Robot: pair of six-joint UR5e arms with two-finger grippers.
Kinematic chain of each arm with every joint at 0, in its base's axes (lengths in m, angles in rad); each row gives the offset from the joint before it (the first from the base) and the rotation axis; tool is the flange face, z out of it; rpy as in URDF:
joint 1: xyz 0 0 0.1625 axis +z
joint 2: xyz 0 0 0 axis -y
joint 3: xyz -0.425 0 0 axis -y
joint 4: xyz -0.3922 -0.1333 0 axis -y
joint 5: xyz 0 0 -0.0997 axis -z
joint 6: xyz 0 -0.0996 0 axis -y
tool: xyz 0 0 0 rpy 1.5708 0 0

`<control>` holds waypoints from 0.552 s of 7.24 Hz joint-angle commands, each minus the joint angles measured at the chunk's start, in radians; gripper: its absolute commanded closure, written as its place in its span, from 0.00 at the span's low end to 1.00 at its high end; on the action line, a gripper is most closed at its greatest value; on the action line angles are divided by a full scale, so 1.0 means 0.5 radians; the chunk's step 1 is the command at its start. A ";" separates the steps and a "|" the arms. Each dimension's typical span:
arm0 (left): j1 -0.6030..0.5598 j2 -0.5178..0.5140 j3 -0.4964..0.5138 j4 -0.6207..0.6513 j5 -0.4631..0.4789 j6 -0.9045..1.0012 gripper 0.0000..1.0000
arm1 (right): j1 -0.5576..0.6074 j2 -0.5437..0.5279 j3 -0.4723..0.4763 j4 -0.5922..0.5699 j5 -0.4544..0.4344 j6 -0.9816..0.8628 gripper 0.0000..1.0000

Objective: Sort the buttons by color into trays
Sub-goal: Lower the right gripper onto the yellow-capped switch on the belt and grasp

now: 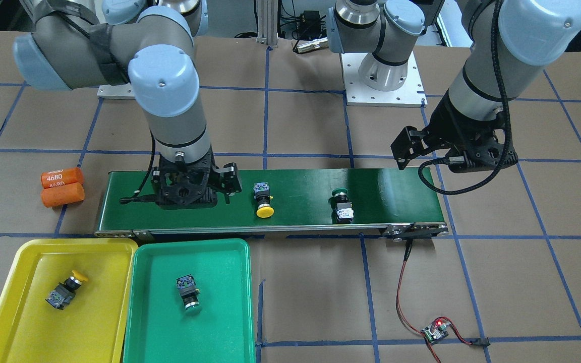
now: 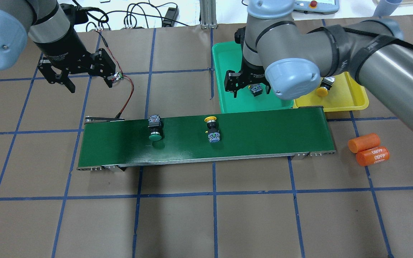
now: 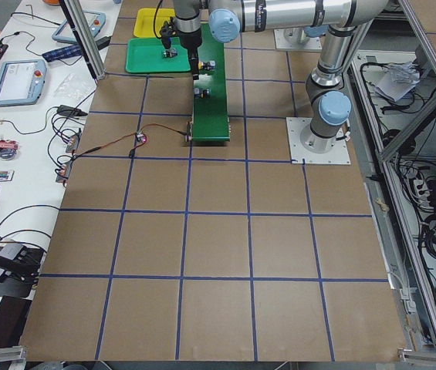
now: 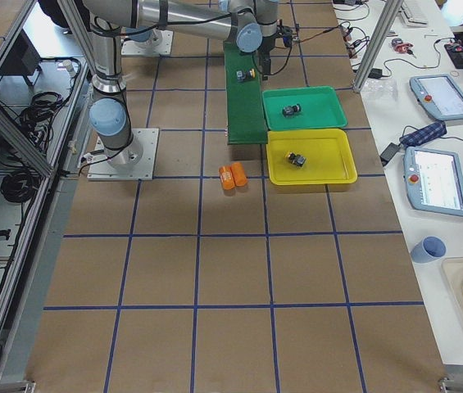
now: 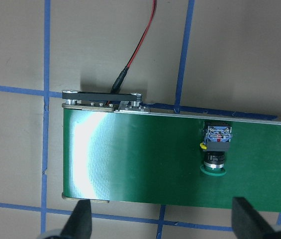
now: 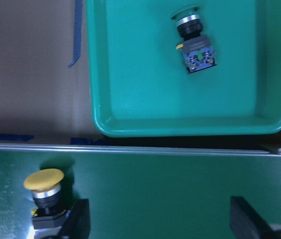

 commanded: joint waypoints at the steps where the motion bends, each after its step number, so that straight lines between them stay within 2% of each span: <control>1: 0.002 0.013 0.002 0.000 0.010 0.004 0.00 | 0.093 0.069 0.013 -0.006 0.024 0.148 0.00; 4: 0.002 0.010 0.002 -0.003 0.013 0.007 0.00 | 0.179 0.182 0.034 -0.018 0.021 0.185 0.00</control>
